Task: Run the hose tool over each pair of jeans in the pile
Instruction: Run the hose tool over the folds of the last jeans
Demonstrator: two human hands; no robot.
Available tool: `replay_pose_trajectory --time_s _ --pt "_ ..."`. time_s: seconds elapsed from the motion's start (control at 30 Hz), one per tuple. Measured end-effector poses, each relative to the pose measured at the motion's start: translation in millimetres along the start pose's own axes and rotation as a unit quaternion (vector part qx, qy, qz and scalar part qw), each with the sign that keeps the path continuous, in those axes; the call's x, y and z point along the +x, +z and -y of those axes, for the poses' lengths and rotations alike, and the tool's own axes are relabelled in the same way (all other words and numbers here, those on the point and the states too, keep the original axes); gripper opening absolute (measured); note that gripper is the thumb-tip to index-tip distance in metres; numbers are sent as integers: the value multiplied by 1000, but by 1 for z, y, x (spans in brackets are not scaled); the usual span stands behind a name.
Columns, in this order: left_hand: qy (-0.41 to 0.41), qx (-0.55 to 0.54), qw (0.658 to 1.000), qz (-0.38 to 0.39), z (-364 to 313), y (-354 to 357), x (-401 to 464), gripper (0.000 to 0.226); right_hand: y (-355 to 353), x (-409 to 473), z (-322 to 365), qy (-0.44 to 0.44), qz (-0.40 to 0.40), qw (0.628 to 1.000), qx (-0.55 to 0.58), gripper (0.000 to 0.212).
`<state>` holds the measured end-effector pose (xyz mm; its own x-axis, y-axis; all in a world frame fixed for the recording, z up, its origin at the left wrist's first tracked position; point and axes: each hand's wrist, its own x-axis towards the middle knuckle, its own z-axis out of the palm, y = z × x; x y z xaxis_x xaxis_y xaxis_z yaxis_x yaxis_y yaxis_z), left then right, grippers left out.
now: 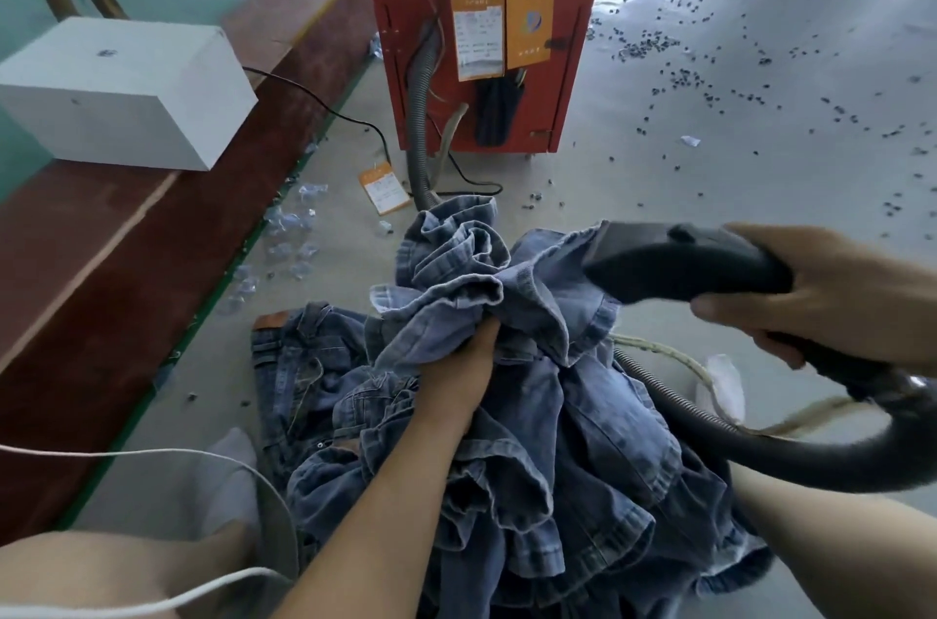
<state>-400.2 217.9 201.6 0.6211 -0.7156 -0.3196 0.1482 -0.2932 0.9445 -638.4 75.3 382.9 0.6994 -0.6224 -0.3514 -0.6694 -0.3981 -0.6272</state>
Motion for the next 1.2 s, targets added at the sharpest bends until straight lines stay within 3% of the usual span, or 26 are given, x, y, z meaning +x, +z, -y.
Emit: replay_pose_trajectory --time_s 0.07,0.2,0.3,0.47,0.53,0.8,0.87,0.93,1.07,1.13,1.2 --pt "-19 -40 999 -12 3 1 3 24 7 3 -3 8 56 997 -54 50" --pt "-77 -107 991 -35 1 2 2 47 37 18 7 -28 90 990 -100 21" --pt "-90 -97 990 -49 -1 3 2 67 49 25 18 -82 62 992 -74 19" --pt "-76 -92 990 -68 -4 6 2 71 23 22 11 -79 -68 994 22 17" --pt "-60 -107 990 -75 -3 6 3 69 15 19 0 -57 -80 995 23 17" --pt "-55 -118 988 -81 -1 6 5 69 10 11 -11 -48 6 999 -19 23" --pt "-41 -105 991 -70 0 5 4 50 7 10 -8 -52 9 999 -9 24" --pt "-30 -82 995 -51 1 5 1 29 6 11 -6 -51 -18 998 38 19" --pt "8 -26 999 -33 7 -1 -3 55 -2 20 -16 9 -159 968 192 10" --pt "20 -10 999 -30 7 -3 -4 43 -6 20 -23 47 -155 966 203 11" --pt "12 -1 999 -32 7 -3 -5 41 -6 18 -29 69 -98 977 175 14"
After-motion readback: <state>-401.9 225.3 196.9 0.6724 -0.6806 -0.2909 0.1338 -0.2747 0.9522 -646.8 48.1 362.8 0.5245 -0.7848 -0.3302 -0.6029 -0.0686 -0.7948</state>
